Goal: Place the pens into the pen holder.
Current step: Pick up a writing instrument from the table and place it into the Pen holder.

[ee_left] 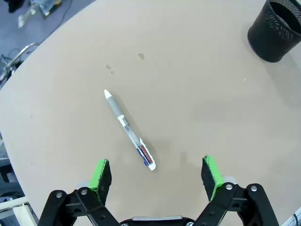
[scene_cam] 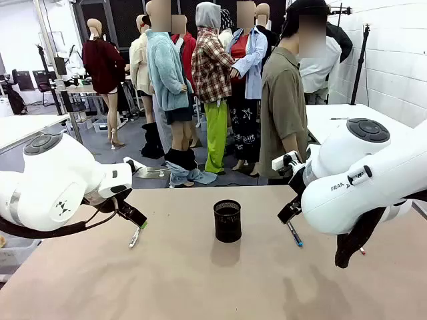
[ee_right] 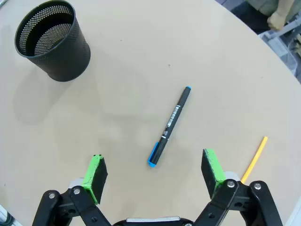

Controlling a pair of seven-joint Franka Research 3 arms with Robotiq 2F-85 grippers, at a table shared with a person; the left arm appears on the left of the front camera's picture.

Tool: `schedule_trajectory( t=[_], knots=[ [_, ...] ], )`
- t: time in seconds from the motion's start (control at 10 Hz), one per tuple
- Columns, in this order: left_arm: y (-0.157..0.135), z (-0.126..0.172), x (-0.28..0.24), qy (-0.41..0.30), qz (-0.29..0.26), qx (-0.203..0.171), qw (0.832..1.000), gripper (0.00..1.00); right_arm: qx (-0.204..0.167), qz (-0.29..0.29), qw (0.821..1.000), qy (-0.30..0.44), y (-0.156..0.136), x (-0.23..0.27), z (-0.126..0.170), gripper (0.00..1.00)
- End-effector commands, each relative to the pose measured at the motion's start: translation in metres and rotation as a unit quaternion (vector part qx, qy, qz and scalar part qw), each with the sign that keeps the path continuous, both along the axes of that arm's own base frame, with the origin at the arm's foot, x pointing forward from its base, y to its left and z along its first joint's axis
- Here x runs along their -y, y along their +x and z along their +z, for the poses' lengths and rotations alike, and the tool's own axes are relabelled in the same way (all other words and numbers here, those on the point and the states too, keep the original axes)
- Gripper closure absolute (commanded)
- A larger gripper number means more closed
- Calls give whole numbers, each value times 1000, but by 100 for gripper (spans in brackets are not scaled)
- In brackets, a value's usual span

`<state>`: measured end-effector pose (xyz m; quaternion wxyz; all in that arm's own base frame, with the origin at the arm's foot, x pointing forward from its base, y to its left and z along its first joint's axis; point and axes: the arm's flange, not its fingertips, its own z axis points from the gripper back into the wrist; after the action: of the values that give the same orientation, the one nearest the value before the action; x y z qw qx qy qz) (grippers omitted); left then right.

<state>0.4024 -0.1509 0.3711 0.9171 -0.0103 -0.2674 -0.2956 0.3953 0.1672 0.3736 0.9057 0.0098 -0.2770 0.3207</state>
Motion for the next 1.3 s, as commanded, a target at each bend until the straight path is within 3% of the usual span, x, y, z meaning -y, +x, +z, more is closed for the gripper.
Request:
schedule_trajectory(
  t=[0.0, 0.8, 0.9, 1.2],
  knots=[
    [0, 0, 0, 0, 0, 0, 1000, 0, 0, 0, 1000, 0, 0, 0, 0, 0],
    [0, 0, 0, 0, 0, 0, 1000, 0, 0, 0, 1000, 0, 0, 0, 0, 0],
    [0, 0, 0, 0, 0, 0, 1000, 0, 7, -57, 997, -56, -2, 19, 12, 0],
    [0, 0, 0, 0, 0, 0, 1000, 0, -50, -168, 980, -99, 18, 54, 54, 0]
  ],
)
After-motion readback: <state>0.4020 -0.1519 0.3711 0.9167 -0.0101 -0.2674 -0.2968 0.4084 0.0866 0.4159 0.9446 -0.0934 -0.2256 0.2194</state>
